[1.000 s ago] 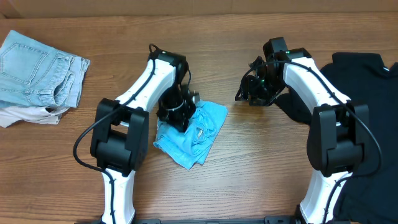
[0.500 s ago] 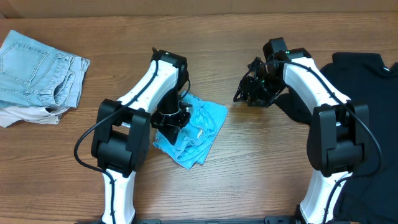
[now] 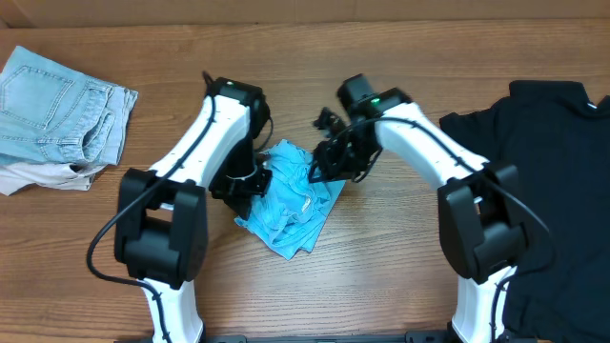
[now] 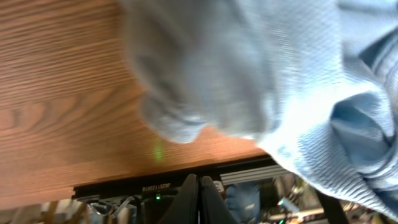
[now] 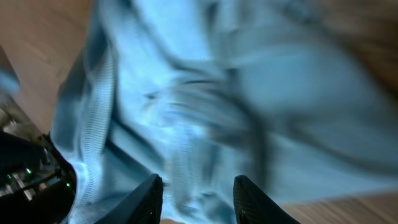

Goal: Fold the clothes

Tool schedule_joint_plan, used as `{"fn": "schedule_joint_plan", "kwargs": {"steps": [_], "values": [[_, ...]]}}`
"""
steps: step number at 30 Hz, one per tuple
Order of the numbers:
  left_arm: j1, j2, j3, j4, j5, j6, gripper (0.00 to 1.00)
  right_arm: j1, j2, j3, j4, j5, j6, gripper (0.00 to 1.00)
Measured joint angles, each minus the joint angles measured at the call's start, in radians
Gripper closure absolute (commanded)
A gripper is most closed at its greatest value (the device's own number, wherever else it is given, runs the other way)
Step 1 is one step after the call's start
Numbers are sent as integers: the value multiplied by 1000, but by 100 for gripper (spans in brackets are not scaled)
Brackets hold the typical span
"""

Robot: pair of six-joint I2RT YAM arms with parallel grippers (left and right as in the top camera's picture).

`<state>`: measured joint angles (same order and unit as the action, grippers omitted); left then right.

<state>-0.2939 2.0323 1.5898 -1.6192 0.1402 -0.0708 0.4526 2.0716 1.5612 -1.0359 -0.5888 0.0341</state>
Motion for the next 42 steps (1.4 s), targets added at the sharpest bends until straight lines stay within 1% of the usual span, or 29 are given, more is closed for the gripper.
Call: {"fn": "schedule_joint_plan", "kwargs": {"steps": [1,2,3,5,7,8,9,10,11,14,17,20,23,26,27,30,32,33,36,37,40,42], "values": [[16,-9,0,3,-3,-6,96,16,0,0,7,9,3,54],[35,-20,0,4,-2,-9,96,32,0,0,17,25,14,46],[60,-34,0,6,1,-9,96,49,0,0,27,49,27,43],[99,-62,1,16,24,0,96,77,2,0,44,100,60,43],[165,-121,12,40,95,29,95,111,19,0,68,164,91,57],[187,-151,20,58,132,48,93,121,30,0,75,184,109,62],[200,-174,25,72,156,60,92,129,43,0,78,205,125,69],[212,-204,30,93,183,74,90,134,51,0,77,216,132,81],[222,-236,35,113,205,85,87,137,63,0,77,229,144,86],[236,-314,46,147,245,108,78,131,71,0,64,245,170,94],[235,-349,54,161,266,126,76,113,71,19,6,257,182,95],[226,-343,54,169,269,134,75,79,71,66,-61,280,178,96],[211,-327,54,180,268,134,75,43,69,126,-107,291,167,89],[194,-299,54,192,269,134,75,11,60,173,-139,302,147,87],[188,-288,54,193,268,134,74,2,55,179,-143,307,145,87],[167,-253,54,192,268,134,75,-21,49,183,-153,340,135,91],[151,-233,54,192,268,134,75,-32,49,183,-154,364,133,91],[142,-222,54,192,268,134,76,-39,49,183,-153,375,130,87],[111,-186,54,192,269,134,81,-62,49,183,-154,399,130,62],[103,-175,54,191,269,134,81,-71,49,183,-155,406,132,59],[84,-147,54,188,268,133,81,-102,49,183,-172,412,122,58],[79,-137,54,188,268,130,78,-119,49,183,-193,397,113,53]]}}
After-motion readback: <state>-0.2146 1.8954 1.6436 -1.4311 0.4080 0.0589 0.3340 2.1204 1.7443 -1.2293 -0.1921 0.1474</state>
